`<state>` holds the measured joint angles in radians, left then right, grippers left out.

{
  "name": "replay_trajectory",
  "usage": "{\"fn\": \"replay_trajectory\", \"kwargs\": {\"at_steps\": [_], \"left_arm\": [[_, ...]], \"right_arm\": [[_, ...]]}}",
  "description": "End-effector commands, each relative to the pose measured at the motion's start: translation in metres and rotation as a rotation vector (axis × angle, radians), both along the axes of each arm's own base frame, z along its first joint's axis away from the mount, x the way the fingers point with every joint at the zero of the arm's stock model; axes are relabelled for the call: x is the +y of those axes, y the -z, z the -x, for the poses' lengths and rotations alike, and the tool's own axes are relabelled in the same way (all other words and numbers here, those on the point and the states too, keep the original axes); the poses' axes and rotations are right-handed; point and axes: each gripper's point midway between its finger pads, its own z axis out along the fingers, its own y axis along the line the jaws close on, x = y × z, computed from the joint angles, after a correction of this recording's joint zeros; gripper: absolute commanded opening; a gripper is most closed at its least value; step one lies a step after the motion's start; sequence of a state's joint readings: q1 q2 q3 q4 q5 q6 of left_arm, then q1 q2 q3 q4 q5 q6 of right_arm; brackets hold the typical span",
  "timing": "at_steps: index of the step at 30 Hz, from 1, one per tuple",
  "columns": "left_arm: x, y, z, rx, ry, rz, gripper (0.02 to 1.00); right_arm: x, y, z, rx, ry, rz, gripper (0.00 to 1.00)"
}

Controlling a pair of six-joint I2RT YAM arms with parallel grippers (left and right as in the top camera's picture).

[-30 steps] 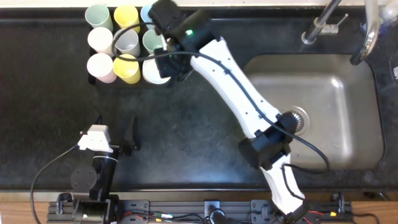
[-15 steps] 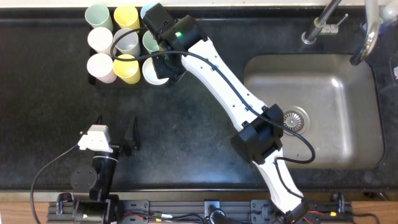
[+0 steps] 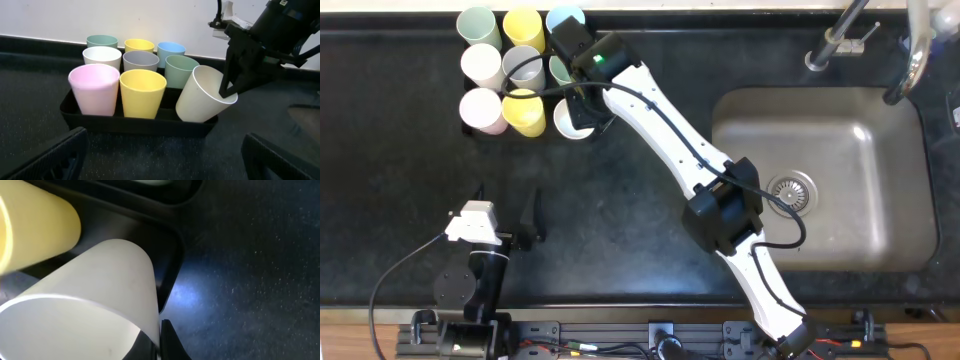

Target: Store Cups

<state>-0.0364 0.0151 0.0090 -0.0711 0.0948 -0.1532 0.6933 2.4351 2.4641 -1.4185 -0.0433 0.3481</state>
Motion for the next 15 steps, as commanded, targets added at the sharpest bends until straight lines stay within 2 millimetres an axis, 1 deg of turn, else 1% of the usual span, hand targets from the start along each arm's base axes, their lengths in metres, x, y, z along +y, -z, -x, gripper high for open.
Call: {"fn": "replay_trajectory", "kwargs": {"at_steps": [1, 9, 13, 15], "left_arm": [[-0.001, -0.001, 0.001, -0.009, 0.012, -0.017, 1.0], [-0.001, -0.001, 0.001, -0.009, 0.012, -0.017, 1.0], [-0.001, -0.001, 0.001, -0.009, 0.012, -0.017, 1.0], [-0.001, -0.001, 0.001, -0.009, 0.012, -0.017, 1.0]], "right_arm": [[-0.002, -0.005, -0.008, -0.037, 0.022, 0.004, 0.042], [-0.004, -0.002, -0.014, -0.049, 0.031, 0.012, 0.045], [-0.004, 0.007, -0.015, -0.042, 0.032, 0.022, 0.042], [-0.006, 0.011, -0.018, -0.049, 0.043, 0.041, 0.045]]}}
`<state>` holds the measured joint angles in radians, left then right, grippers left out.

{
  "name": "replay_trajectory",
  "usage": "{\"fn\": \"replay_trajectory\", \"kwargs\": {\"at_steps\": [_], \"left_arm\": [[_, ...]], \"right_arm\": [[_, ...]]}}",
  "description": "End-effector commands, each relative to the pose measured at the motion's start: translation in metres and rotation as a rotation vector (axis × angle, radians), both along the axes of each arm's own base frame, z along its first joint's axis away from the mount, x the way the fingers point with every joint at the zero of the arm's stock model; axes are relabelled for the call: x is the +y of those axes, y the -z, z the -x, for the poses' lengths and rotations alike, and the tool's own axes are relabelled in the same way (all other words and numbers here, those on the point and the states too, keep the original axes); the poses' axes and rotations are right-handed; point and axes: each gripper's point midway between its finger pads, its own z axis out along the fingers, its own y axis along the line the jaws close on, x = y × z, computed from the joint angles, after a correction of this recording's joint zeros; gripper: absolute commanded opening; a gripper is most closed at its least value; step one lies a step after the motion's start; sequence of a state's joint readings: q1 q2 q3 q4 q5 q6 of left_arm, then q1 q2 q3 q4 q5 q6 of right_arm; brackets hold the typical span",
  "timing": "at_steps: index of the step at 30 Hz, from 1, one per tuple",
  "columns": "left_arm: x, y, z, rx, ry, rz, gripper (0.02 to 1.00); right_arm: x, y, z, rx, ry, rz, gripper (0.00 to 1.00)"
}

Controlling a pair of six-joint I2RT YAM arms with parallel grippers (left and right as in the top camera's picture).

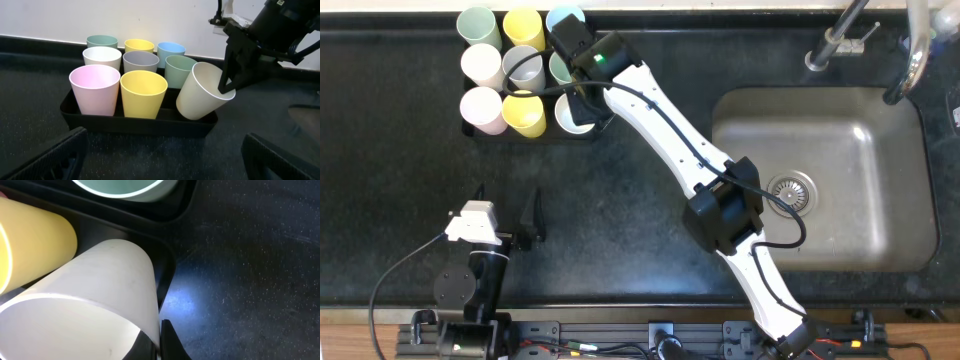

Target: Store Cups

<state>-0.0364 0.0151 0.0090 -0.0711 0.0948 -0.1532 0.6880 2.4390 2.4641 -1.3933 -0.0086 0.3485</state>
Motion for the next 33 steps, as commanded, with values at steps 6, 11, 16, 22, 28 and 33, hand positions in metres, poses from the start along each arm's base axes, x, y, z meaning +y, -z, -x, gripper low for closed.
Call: {"fn": "replay_trajectory", "kwargs": {"at_steps": [6, 11, 16, 22, 28, 33], "left_arm": [[-0.001, -0.001, 0.001, -0.009, 0.012, -0.017, 1.0], [-0.001, -0.001, 0.001, -0.009, 0.012, -0.017, 1.0], [-0.001, -0.001, 0.001, -0.009, 0.012, -0.017, 1.0], [-0.001, -0.001, 0.001, -0.009, 0.012, -0.017, 1.0], [-0.001, -0.001, 0.001, -0.009, 0.012, -0.017, 1.0], [-0.001, -0.001, 0.001, -0.009, 0.012, -0.017, 1.0]], "right_arm": [[-0.009, 0.012, -0.015, -0.044, 0.056, 0.059, 0.045], [-0.008, 0.012, -0.016, -0.047, 0.054, 0.056, 0.042], [-0.005, 0.01, -0.019, -0.061, 0.055, 0.043, 0.045], [-0.005, 0.011, -0.018, -0.058, 0.053, 0.045, 0.13], [-0.003, 0.008, -0.016, -0.056, 0.033, 0.037, 0.329], [-0.002, -0.032, -0.012, -0.106, 0.0, -0.018, 0.489]]}}
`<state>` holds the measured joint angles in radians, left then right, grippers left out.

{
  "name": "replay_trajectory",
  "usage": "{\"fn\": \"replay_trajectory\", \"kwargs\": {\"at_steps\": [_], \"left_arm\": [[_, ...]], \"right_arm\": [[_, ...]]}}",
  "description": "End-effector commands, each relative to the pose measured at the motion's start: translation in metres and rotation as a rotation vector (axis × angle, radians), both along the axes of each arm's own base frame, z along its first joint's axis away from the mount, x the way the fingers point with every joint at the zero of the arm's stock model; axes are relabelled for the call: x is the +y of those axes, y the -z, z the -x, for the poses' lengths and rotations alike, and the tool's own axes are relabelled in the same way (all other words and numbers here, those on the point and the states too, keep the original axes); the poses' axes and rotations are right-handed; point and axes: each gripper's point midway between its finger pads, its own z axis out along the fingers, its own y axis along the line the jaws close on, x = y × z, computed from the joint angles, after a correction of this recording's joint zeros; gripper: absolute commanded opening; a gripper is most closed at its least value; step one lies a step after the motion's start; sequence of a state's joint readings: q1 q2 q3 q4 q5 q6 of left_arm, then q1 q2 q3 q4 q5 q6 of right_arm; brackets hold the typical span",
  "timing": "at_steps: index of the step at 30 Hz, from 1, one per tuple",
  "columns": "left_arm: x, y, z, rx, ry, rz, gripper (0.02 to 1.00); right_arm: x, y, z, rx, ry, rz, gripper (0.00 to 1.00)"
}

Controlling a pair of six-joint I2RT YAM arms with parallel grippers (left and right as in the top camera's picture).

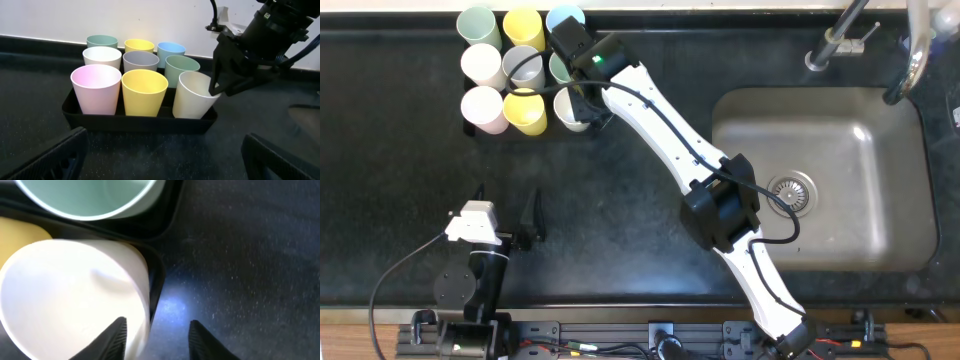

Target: Store Cups

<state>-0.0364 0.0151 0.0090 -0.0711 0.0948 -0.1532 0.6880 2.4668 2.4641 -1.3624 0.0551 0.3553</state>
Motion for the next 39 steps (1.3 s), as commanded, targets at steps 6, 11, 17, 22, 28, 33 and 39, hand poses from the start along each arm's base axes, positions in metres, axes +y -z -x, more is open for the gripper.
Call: {"fn": "replay_trajectory", "kwargs": {"at_steps": [6, 11, 17, 22, 28, 33, 39], "left_arm": [[-0.001, -0.001, 0.001, -0.009, 0.012, -0.017, 1.0], [-0.001, -0.001, 0.001, -0.009, 0.012, -0.017, 1.0], [-0.001, -0.001, 0.001, -0.009, 0.012, -0.017, 1.0], [-0.001, -0.001, 0.001, -0.009, 0.012, -0.017, 1.0], [-0.001, -0.001, 0.001, -0.009, 0.012, -0.017, 1.0], [-0.001, -0.001, 0.001, -0.009, 0.012, -0.017, 1.0], [-0.001, -0.001, 0.001, -0.009, 0.012, -0.017, 1.0]], "right_arm": [[-0.017, -0.148, 0.011, -0.241, -0.1, -0.148, 0.822], [-0.081, -0.215, 0.016, -0.343, -0.077, -0.153, 0.998], [-0.172, -0.258, 0.02, -0.421, 0.029, -0.115, 0.996], [-0.24, -0.262, 0.034, -0.476, 0.092, -0.055, 0.996], [-0.282, -0.235, 0.072, -0.575, 0.124, -0.022, 0.998], [-0.3, -0.192, 0.11, -0.652, 0.159, -0.035, 0.996], [-0.294, -0.145, 0.137, -0.823, 0.13, -0.121, 0.998]]}}
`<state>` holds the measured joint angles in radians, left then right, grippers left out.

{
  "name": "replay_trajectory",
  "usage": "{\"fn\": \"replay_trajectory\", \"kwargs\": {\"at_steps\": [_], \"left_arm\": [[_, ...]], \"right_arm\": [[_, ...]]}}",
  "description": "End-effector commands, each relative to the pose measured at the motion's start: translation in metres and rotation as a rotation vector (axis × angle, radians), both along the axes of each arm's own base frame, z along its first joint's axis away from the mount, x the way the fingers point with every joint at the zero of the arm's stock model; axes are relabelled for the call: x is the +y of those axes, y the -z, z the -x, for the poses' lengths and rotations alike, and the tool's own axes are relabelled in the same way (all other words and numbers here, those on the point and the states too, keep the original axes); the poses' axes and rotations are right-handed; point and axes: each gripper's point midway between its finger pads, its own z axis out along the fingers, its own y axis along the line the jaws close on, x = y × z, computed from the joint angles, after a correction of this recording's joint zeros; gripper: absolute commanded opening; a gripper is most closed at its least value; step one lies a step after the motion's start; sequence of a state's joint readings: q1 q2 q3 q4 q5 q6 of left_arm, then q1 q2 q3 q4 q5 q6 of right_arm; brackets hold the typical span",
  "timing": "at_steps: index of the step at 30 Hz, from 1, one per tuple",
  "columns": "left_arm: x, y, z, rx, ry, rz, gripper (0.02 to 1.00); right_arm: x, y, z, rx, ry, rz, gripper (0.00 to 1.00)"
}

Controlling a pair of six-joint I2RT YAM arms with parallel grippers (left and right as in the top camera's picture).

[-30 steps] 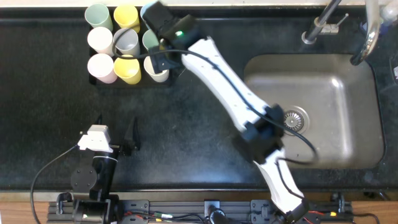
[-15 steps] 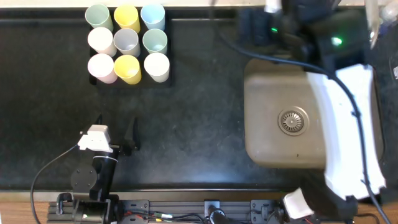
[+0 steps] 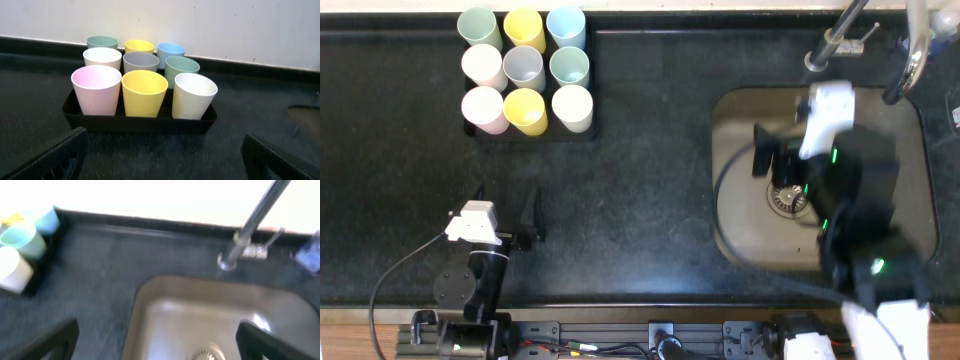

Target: Store Cups

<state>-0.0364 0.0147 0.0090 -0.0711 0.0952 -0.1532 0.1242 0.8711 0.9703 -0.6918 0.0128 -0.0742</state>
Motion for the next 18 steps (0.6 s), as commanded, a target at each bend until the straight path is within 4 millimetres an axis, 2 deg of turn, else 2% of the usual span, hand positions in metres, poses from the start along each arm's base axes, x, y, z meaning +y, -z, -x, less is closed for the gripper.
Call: {"fn": "replay_trajectory", "kwargs": {"at_steps": [1, 4, 10, 18], "left_arm": [[-0.001, -0.001, 0.001, -0.009, 0.012, -0.017, 1.0], [-0.001, -0.001, 0.001, -0.009, 0.011, -0.017, 1.0], [-0.001, -0.001, 0.001, -0.009, 0.012, -0.017, 1.0], [-0.001, -0.001, 0.001, -0.009, 0.012, -0.017, 1.0]], "right_arm": [[0.004, 0.032, 0.019, -0.081, -0.038, -0.025, 0.996], [0.002, 0.03, 0.03, -0.23, -0.039, -0.039, 0.998], [-0.002, 0.012, 0.041, -0.511, -0.028, -0.063, 0.998], [-0.004, 0.038, 0.053, -0.592, -0.026, -0.07, 0.996]]}}
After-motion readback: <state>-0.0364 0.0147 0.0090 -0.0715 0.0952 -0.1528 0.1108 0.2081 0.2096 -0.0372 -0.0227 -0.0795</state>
